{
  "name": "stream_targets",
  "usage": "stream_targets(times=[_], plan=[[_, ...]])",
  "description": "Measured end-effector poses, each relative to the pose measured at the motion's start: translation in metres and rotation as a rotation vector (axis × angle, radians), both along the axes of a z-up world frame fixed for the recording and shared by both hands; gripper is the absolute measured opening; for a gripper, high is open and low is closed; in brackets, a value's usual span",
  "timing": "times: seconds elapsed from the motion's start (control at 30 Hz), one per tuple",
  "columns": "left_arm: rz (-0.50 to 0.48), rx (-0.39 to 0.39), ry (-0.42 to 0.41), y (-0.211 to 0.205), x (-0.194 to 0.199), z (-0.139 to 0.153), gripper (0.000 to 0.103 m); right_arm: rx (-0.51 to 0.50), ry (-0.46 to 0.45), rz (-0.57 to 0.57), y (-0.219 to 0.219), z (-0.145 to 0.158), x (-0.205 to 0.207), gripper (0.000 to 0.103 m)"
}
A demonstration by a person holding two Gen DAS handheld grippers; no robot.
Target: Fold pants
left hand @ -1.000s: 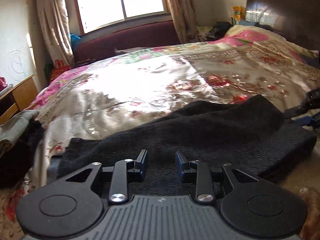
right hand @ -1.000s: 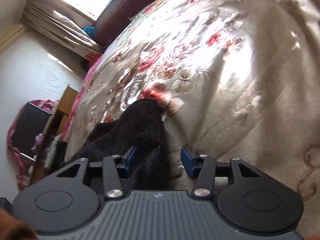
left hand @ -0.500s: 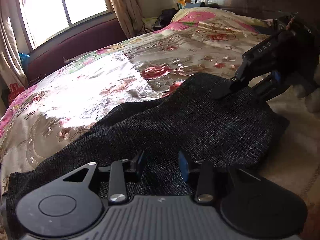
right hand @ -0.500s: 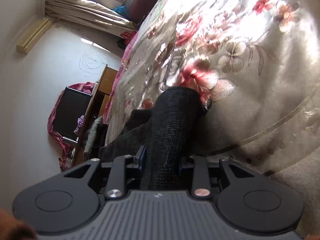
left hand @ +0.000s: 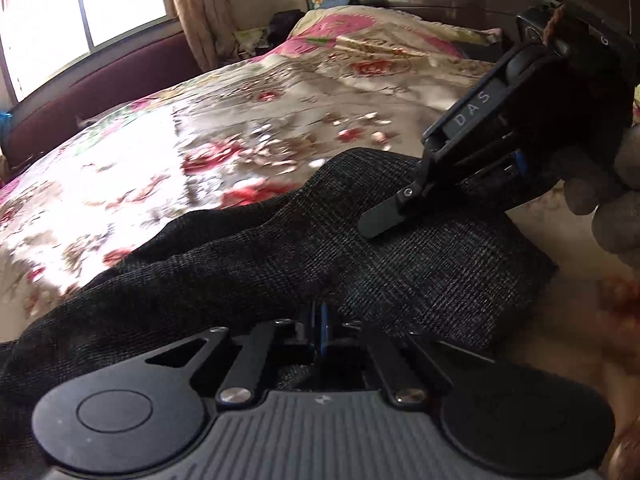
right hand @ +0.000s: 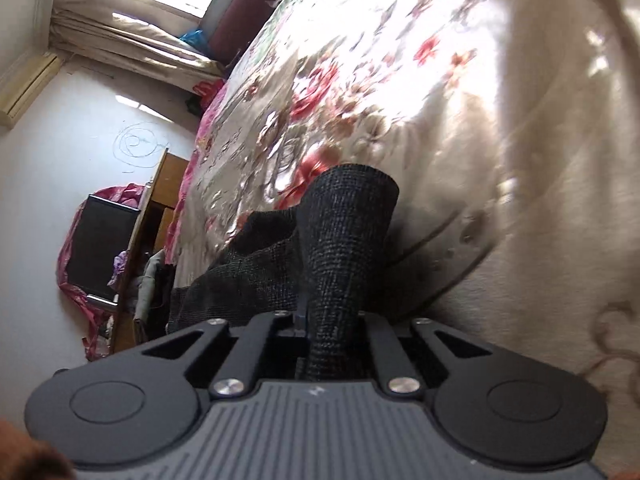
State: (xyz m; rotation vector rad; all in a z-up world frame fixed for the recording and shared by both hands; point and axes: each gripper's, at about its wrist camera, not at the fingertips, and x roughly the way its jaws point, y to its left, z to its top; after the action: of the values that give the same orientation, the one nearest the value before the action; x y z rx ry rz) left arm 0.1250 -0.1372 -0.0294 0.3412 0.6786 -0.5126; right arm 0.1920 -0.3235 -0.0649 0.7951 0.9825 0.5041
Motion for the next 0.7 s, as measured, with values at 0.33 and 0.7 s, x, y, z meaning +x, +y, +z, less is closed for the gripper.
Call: stream_targets(times=[0.33, 0.7], plan=[[0.04, 0.02, -0.138, 0.047, -0.002, 0.023, 0.038, -0.159, 0.059, -0.097, -0.002, 0.024, -0.036, 0.014], [0.046, -0.051, -0.166, 0.12, -0.023, 0.005, 0.046, -0.289, 0.011, -0.055, 0.111, 0.129, 0.01, 0.01]])
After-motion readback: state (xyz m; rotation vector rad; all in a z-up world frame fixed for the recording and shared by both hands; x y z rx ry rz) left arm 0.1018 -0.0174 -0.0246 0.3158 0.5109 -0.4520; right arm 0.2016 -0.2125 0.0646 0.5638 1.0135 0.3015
